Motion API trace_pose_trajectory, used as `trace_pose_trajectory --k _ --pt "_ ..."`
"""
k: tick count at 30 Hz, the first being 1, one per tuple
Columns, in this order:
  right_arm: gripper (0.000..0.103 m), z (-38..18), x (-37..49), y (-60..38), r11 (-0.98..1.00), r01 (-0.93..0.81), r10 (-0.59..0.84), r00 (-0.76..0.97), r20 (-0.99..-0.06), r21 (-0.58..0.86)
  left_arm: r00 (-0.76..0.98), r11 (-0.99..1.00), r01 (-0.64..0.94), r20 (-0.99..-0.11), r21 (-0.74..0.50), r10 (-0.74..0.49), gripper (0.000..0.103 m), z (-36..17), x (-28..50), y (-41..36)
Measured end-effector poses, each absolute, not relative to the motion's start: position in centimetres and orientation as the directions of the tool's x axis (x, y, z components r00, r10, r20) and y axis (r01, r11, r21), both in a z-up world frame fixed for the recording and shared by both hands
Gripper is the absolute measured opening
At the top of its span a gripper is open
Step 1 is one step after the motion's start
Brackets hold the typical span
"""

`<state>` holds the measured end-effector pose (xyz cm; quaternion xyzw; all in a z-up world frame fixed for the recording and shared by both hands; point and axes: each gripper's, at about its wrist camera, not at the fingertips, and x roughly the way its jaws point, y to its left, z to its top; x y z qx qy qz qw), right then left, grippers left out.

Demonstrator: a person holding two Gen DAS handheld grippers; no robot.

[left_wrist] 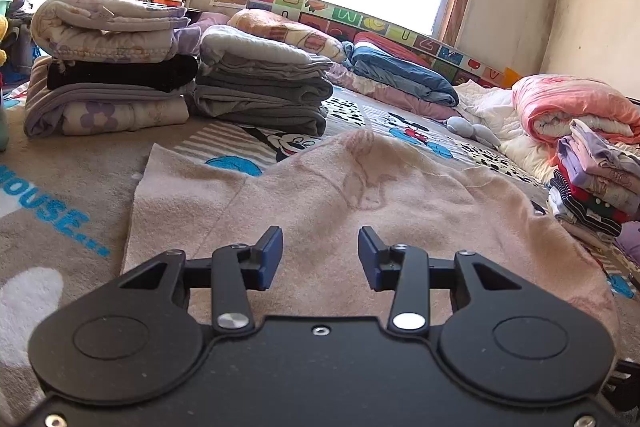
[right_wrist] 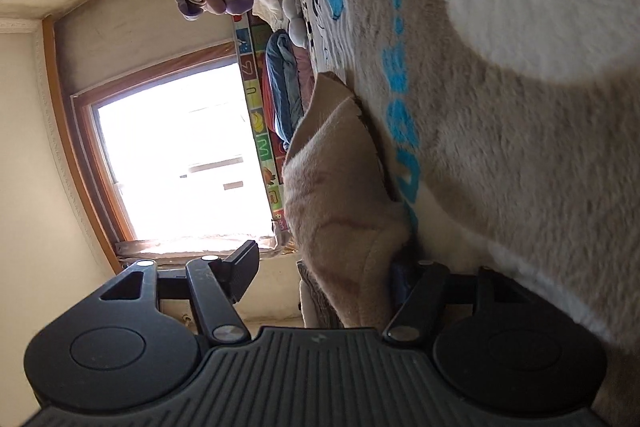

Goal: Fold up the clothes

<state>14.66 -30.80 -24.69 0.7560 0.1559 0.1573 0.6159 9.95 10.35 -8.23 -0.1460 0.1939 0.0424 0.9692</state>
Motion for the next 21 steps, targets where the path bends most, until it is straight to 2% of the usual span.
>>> trace_pose_trajectory --k 2,8,9,13,14,18,20,21 --pt "0.056 -24.4 15.2 -31.2 -0.186 0.004 0.397 0.915 0.071 0.983 0.919 0.955 -0.133 -0.395 -0.265 0.019 0.04 -8.5 10.0 10.3" --pt "0.051 -24.4 16.1 -32.7 -0.179 -0.058 0.317 0.942 0.113 0.982 0.911 0.954 -0.126 -0.413 -0.27 0.004 0.04 -9.0 10.5 10.0" --pt "0.048 -24.4 16.5 -32.7 -0.153 -0.051 0.332 0.938 0.1 0.987 0.91 0.954 -0.124 -0.414 -0.272 0.0 0.04 -9.0 10.7 10.0" --pt "0.019 -23.2 17.0 -32.5 0.045 -0.03 0.388 0.922 0.01 0.999 0.904 0.954 -0.126 -0.428 -0.274 -0.003 0.04 -9.4 10.9 10.0" --pt "0.016 -22.3 16.6 -32.7 0.095 -0.037 0.378 0.926 -0.002 0.995 0.903 0.953 -0.128 -0.431 -0.275 -0.003 0.04 -9.4 10.9 10.1" --pt "0.013 -17.9 13.3 -33.9 0.264 -0.098 0.31 0.951 0.012 0.96 0.901 0.947 -0.133 -0.433 -0.292 -0.007 0.04 -9.4 11.0 10.6" --pt "0.013 -17.5 12.4 -34.6 0.357 -0.047 0.281 0.958 -0.059 0.933 0.898 0.941 -0.138 -0.44 -0.31 -0.013 0.041 -9.6 11.3 10.8" --pt "0.013 -18.2 12.5 -34.9 0.409 0.018 0.261 0.956 -0.136 0.912 0.896 0.938 -0.14 -0.444 -0.316 -0.016 0.041 -9.6 11.5 10.9"
